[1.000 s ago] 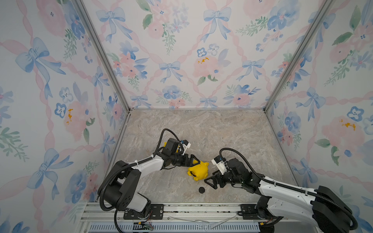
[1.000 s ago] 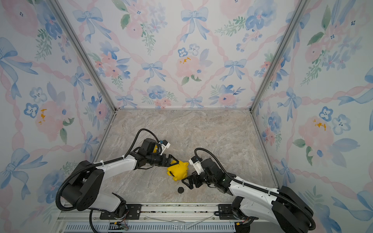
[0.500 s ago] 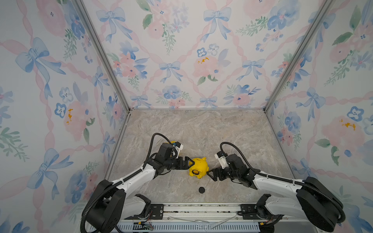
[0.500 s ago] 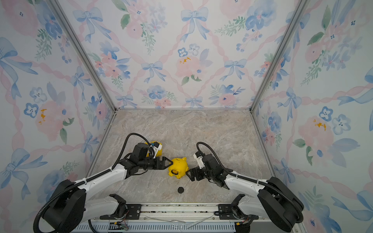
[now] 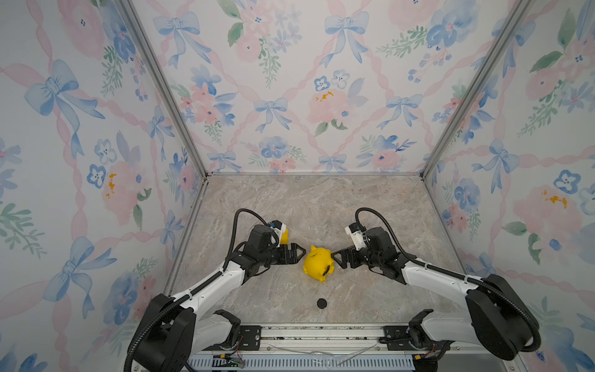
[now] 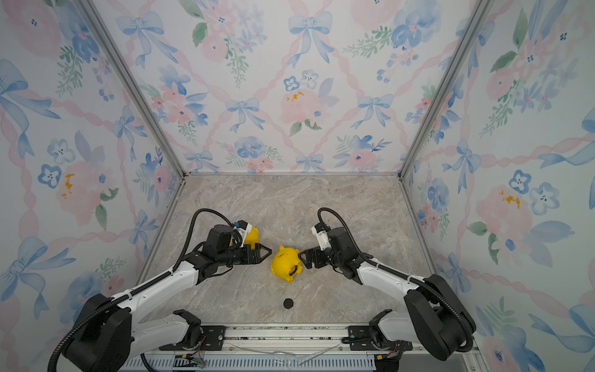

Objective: Open piggy banks
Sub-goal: Adjust the piggy bank at the center of the board.

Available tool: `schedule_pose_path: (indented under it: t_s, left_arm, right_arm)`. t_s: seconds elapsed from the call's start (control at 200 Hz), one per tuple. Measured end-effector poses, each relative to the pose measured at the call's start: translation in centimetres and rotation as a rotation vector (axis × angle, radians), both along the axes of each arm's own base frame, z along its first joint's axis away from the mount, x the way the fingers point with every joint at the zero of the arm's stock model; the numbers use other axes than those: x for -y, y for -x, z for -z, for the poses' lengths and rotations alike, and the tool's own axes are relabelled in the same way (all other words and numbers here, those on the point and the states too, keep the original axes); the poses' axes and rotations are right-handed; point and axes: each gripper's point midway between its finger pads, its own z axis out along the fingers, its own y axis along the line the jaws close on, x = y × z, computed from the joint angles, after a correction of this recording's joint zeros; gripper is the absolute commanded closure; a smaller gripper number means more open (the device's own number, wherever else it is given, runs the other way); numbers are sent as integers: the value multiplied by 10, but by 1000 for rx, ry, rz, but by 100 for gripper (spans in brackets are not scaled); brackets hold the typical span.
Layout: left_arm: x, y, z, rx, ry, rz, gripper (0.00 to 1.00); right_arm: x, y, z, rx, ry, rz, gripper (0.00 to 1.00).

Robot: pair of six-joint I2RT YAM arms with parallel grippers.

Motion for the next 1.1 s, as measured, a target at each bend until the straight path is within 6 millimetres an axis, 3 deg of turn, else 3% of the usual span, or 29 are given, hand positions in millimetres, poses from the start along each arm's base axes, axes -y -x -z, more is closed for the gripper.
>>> schedule_pose_path:
  t_s: [0.195, 0.35, 0.515, 0.765, 1.1]
  left_arm:
    - [7, -4, 3, -1, 20, 20, 2]
    - [19, -3, -5, 30, 66, 64, 2]
    - [31, -1, -7, 46, 97, 93, 3]
    - [28, -5, 1, 44, 94, 31, 3]
    - [22, -7, 9, 37, 97, -16, 2]
  right_arm:
    - [2, 11, -19, -7, -42, -5, 7]
    - [4, 16, -32, -20, -93, 27, 7]
    - [1, 19, -31, -79, -146, 53, 9]
    - [-5, 16, -24, -138, -195, 98, 15]
    - [-34, 30, -16, -185, -227, 19, 21]
